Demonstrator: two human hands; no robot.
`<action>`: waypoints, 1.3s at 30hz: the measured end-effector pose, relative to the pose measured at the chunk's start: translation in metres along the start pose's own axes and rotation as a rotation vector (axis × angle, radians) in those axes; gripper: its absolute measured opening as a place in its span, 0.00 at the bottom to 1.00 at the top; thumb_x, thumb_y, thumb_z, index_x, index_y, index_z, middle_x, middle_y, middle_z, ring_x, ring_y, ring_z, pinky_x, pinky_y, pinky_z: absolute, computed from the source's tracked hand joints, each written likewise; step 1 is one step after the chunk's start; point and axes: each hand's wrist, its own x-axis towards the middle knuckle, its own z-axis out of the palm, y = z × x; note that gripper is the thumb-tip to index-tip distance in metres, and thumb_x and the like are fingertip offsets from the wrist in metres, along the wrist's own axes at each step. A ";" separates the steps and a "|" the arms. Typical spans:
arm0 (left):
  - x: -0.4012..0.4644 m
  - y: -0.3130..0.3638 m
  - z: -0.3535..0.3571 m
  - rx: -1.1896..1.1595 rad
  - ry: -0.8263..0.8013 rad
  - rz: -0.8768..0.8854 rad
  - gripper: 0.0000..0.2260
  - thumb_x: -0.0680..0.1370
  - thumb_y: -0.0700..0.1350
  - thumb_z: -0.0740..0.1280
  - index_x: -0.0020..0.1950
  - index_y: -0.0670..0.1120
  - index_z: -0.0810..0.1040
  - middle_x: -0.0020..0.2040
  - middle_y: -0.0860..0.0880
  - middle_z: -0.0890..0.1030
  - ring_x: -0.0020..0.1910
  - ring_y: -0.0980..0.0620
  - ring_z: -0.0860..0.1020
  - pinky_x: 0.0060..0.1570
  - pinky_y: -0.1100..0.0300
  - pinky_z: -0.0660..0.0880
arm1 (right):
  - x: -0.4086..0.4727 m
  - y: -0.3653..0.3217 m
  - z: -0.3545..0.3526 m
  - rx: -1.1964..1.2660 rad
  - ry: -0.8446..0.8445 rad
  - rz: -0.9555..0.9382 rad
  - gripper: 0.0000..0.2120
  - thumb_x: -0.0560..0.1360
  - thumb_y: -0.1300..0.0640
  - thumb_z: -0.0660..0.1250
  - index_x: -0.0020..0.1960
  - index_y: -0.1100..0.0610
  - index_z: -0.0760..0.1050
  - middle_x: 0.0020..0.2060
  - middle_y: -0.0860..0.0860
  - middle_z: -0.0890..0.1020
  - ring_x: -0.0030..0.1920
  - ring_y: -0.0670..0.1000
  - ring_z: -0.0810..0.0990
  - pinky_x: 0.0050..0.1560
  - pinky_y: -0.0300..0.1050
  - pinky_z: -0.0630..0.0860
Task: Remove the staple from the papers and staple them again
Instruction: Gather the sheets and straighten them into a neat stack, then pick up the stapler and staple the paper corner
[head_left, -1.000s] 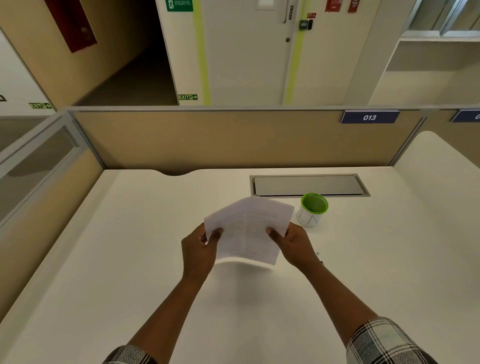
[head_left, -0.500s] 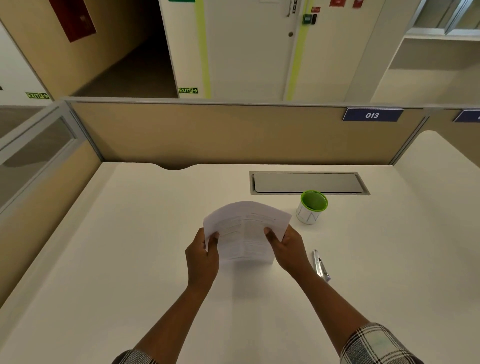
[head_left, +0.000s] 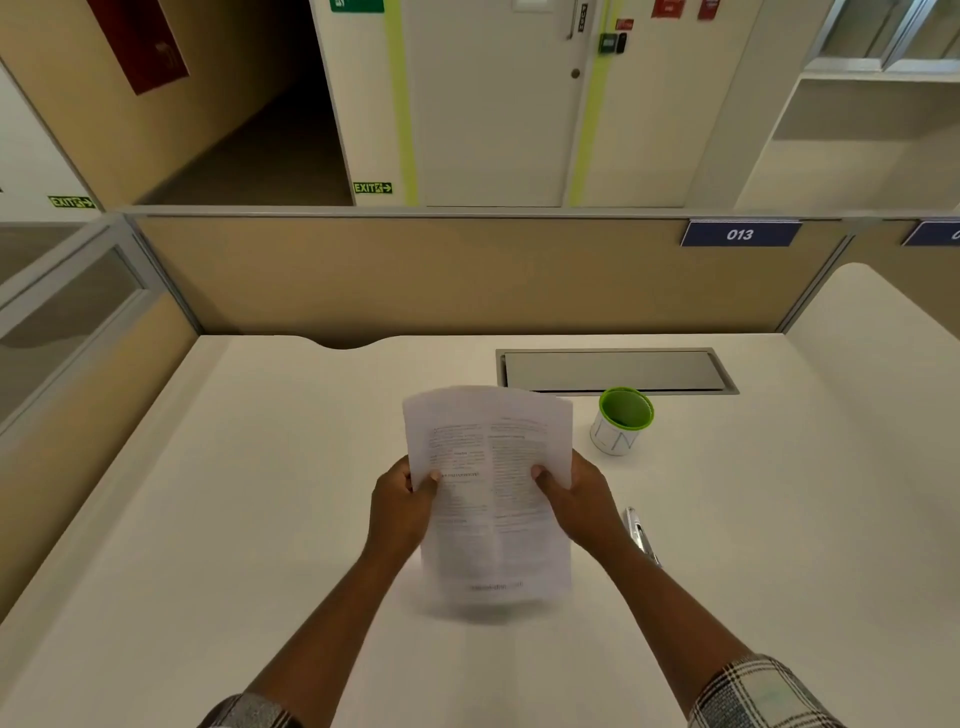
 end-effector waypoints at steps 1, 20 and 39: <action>0.005 0.000 -0.002 -0.055 -0.068 -0.070 0.10 0.78 0.42 0.67 0.59 0.46 0.79 0.54 0.49 0.83 0.52 0.47 0.82 0.51 0.55 0.80 | 0.002 0.001 -0.004 0.029 -0.037 0.043 0.10 0.78 0.54 0.65 0.59 0.51 0.76 0.49 0.44 0.81 0.48 0.42 0.80 0.45 0.33 0.75; 0.015 -0.006 0.005 -0.037 -0.224 -0.182 0.08 0.76 0.44 0.70 0.55 0.49 0.80 0.52 0.49 0.84 0.49 0.47 0.84 0.51 0.49 0.81 | -0.001 0.015 -0.007 0.197 -0.088 0.269 0.12 0.77 0.53 0.67 0.60 0.51 0.77 0.52 0.48 0.84 0.50 0.50 0.84 0.52 0.52 0.81; 0.051 -0.019 -0.002 0.442 -0.264 0.027 0.12 0.75 0.41 0.70 0.58 0.42 0.81 0.52 0.45 0.84 0.48 0.46 0.82 0.48 0.55 0.78 | -0.005 0.087 -0.088 -0.683 -0.001 0.490 0.13 0.76 0.52 0.60 0.60 0.50 0.71 0.52 0.53 0.80 0.51 0.55 0.80 0.54 0.49 0.76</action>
